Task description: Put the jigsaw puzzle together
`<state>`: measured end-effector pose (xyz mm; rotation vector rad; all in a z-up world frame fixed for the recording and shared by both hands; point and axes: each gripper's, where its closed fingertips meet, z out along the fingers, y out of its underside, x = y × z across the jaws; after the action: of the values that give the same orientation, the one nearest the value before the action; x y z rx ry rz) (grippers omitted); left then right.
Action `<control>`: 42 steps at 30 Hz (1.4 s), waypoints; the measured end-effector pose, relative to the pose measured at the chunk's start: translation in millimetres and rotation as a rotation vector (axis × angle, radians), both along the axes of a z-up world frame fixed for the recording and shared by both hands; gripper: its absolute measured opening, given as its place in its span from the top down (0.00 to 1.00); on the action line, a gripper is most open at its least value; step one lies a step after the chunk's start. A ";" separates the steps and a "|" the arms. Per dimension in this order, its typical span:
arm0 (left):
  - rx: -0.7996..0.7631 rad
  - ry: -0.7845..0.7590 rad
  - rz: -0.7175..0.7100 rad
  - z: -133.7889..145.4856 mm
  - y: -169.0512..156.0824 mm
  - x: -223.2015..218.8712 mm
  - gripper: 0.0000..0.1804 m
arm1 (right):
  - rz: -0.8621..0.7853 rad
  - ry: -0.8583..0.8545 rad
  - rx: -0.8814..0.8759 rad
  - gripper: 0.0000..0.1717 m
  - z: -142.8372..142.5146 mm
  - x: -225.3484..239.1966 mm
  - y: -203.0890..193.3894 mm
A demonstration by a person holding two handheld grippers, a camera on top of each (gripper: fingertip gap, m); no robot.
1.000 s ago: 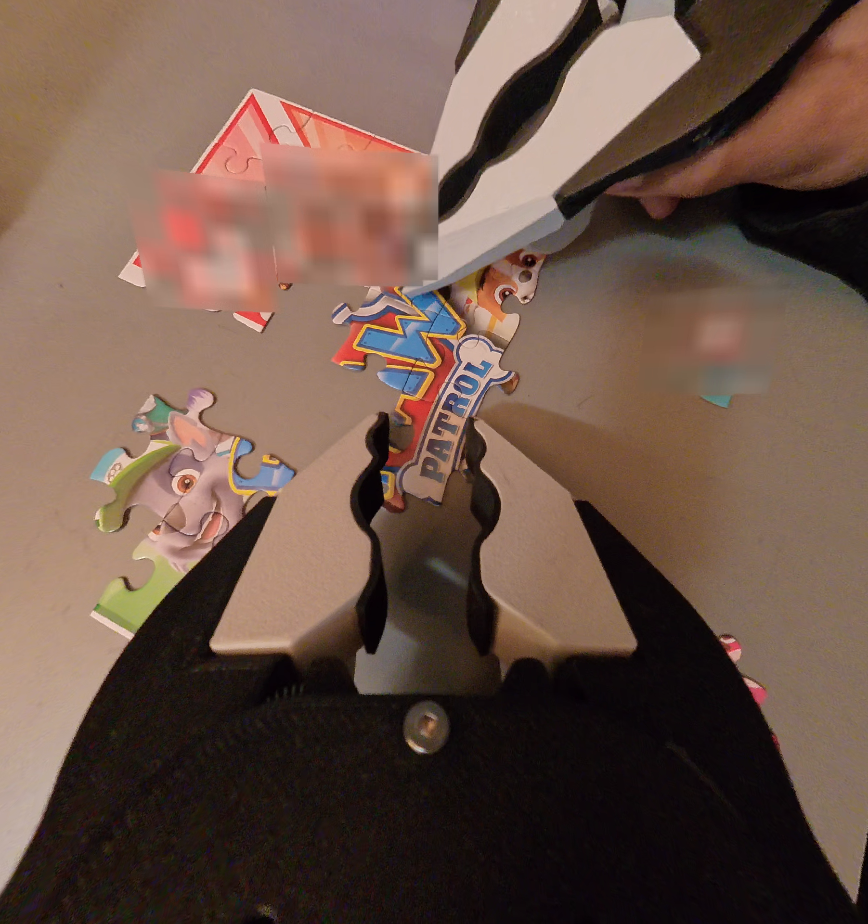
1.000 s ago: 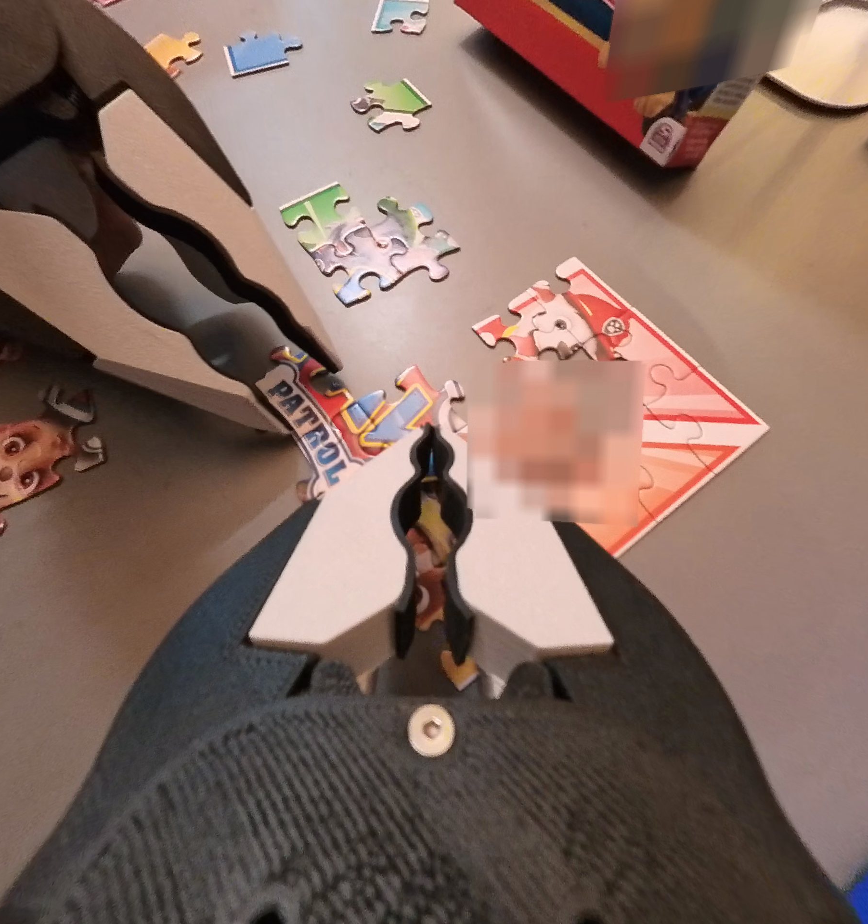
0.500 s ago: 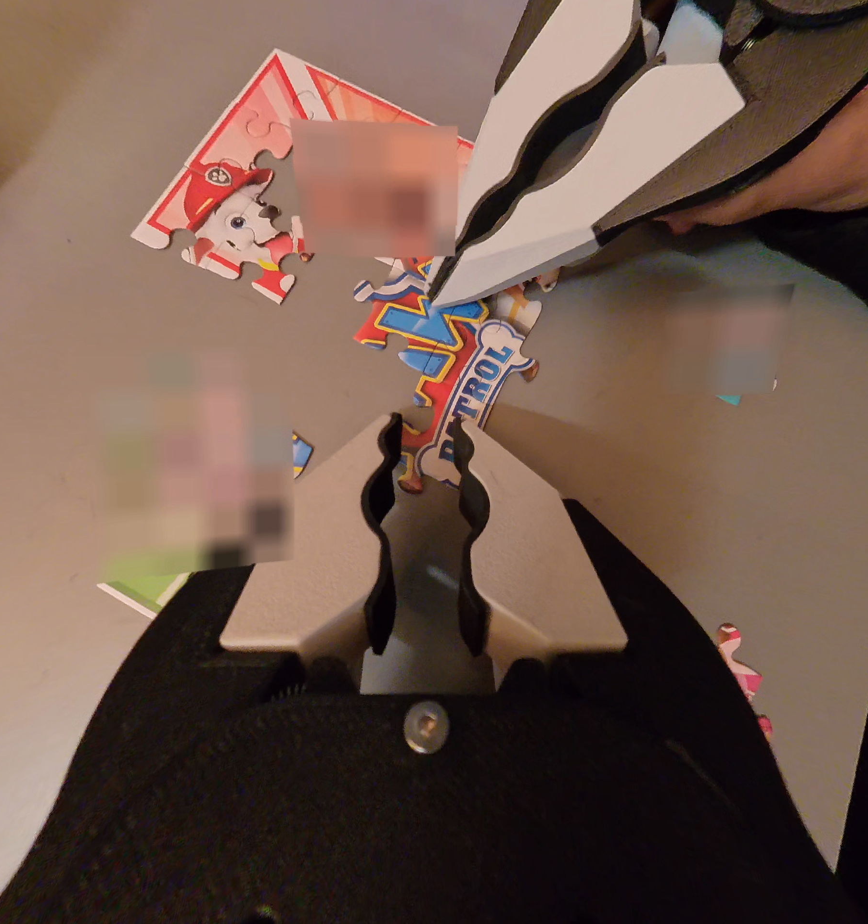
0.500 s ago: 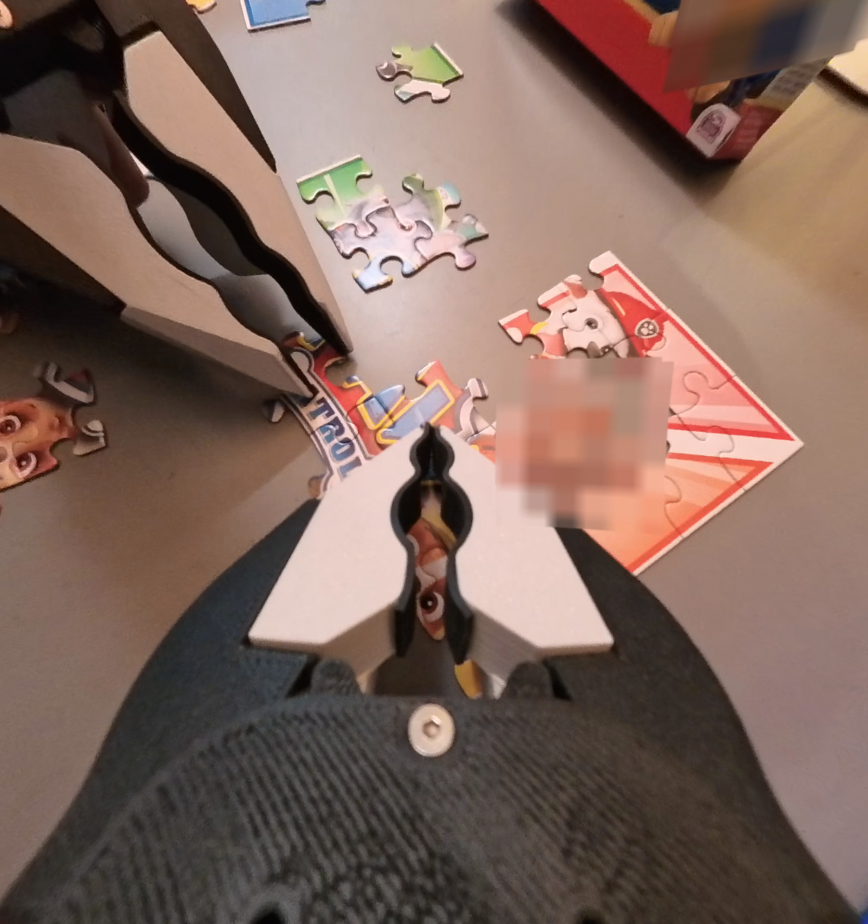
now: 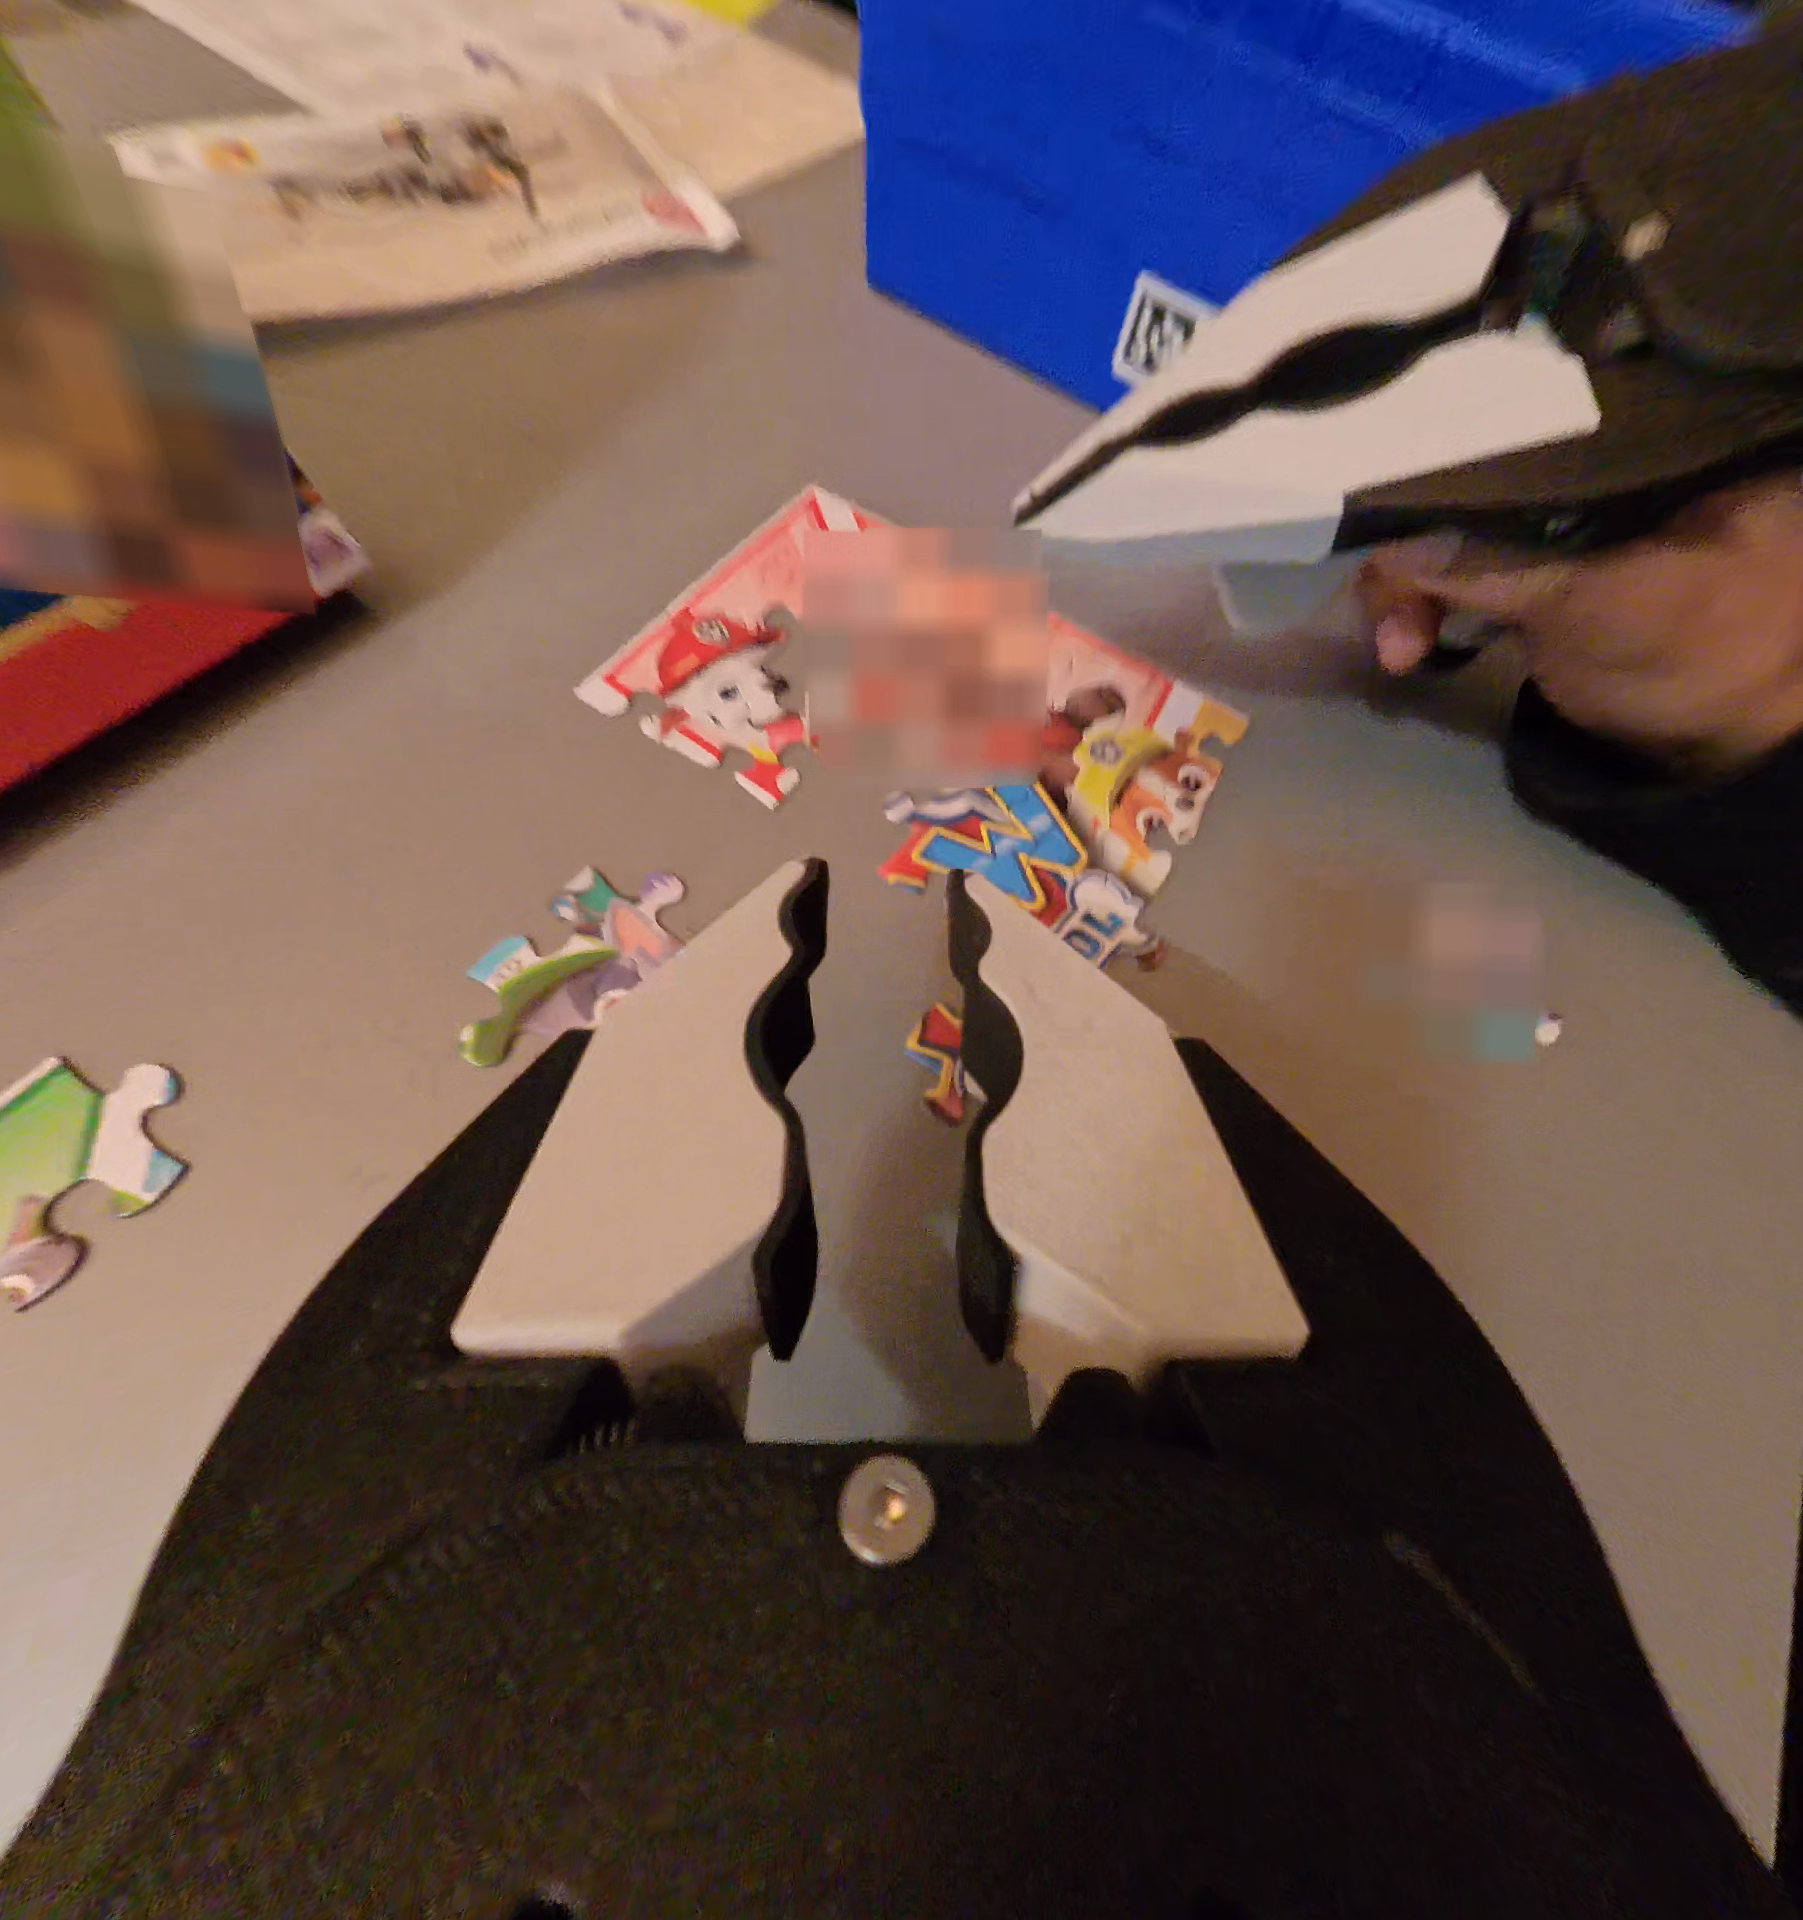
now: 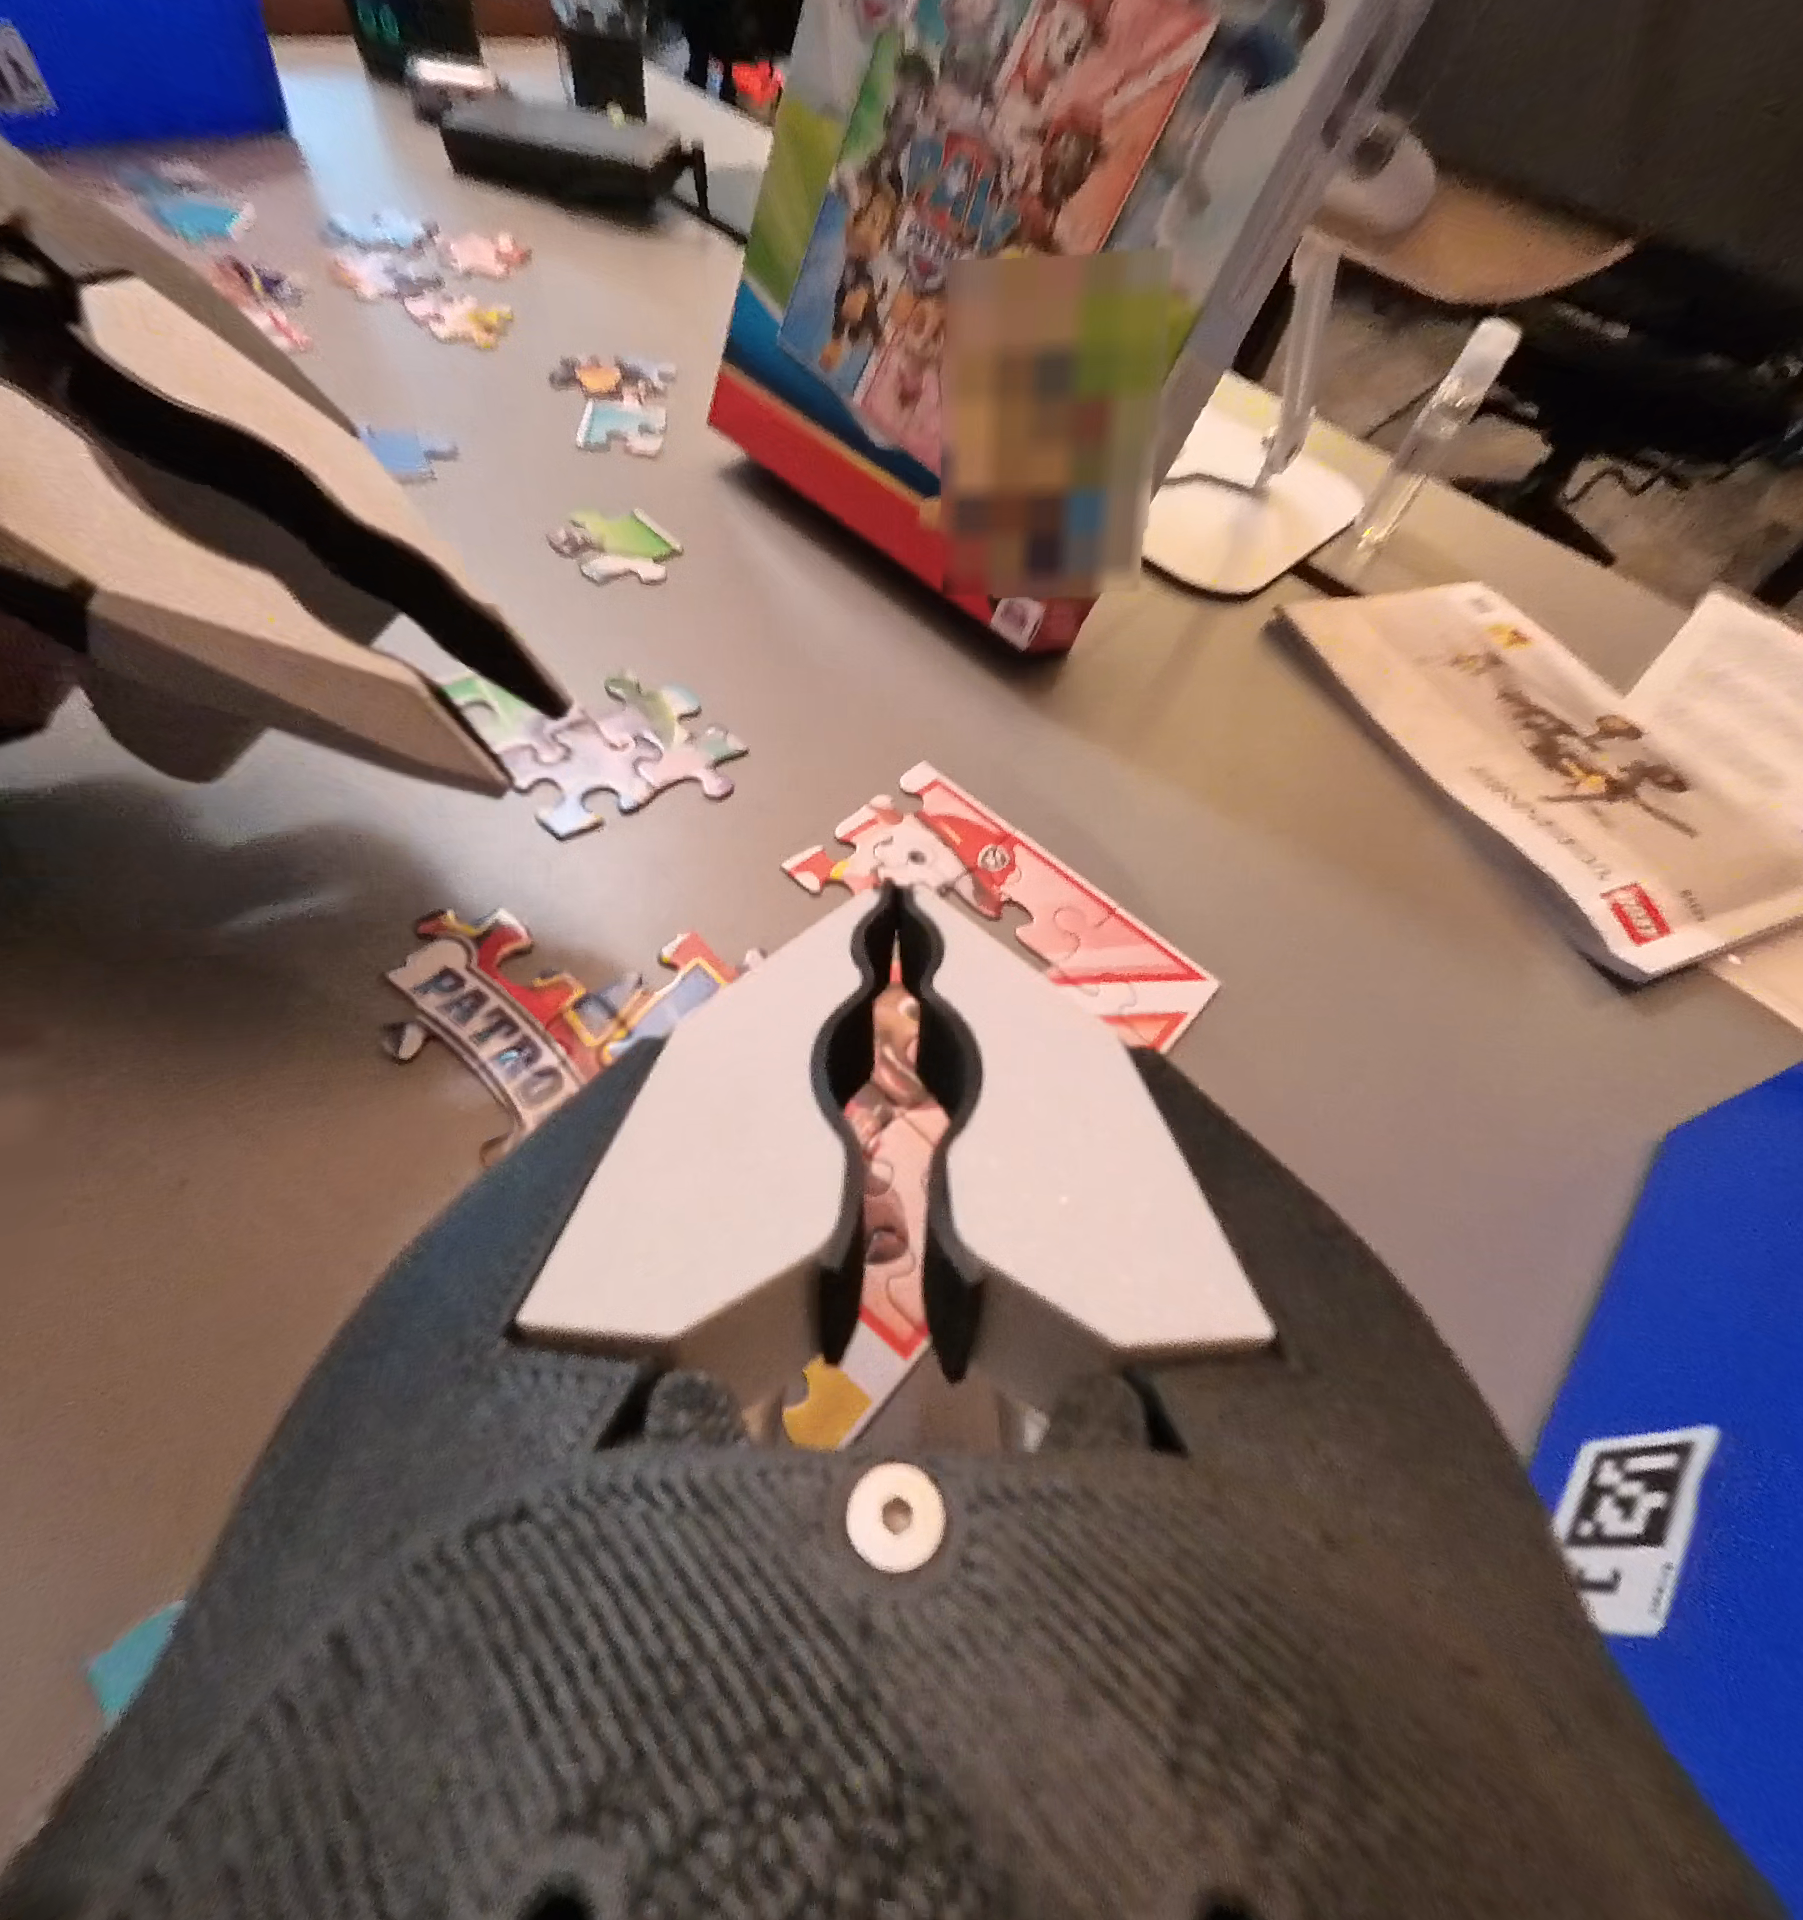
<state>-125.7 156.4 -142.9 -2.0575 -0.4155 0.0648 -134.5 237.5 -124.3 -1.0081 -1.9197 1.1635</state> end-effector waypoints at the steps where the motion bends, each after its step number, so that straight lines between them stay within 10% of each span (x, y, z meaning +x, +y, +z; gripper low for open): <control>1: 0.036 0.002 0.014 6.9 -1.1 -2.6 0.89 | 0.006 0.017 -0.020 1.00 4.3 0.5 -0.9; 42: 0.267 -0.090 0.083 38.5 -15.4 -17.3 0.86 | 0.033 0.091 -0.150 1.00 26.2 5.3 -1.3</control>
<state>-143.0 141.0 -104.4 -1.7847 -0.5358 -0.0323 -129.2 236.2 -98.1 -0.9866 -1.8058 1.3655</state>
